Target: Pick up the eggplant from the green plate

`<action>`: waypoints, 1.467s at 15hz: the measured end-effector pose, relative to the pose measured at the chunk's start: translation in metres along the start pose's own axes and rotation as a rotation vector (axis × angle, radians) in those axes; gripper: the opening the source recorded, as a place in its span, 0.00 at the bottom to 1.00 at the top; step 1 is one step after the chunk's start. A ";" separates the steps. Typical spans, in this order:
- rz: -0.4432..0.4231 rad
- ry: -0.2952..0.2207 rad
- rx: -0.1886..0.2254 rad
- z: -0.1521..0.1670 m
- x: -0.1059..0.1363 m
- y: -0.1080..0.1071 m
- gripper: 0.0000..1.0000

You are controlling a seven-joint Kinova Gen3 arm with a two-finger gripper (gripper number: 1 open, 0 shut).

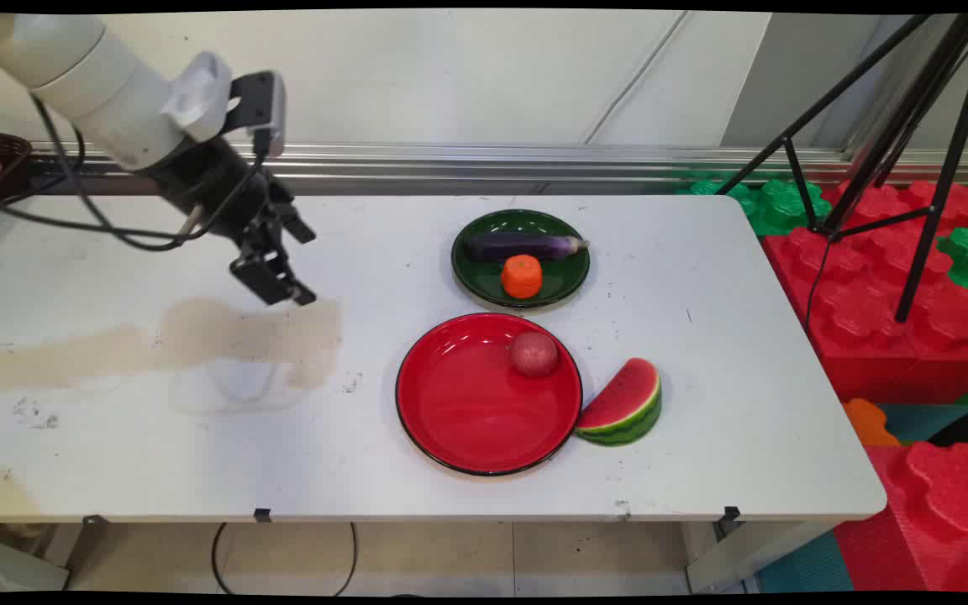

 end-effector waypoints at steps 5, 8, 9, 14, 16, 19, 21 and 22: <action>-0.022 0.032 0.031 0.000 0.032 -0.010 1.00; -0.036 0.046 0.045 0.003 0.052 -0.016 1.00; -0.042 0.053 0.051 0.005 0.061 -0.018 1.00; -0.065 0.068 0.080 0.022 0.104 -0.033 1.00; -0.067 0.067 0.094 0.030 0.118 -0.040 1.00; -0.065 0.059 0.121 0.052 0.143 -0.055 1.00; -0.060 0.052 0.133 0.065 0.155 -0.064 1.00; -0.056 0.046 0.138 0.074 0.162 -0.070 1.00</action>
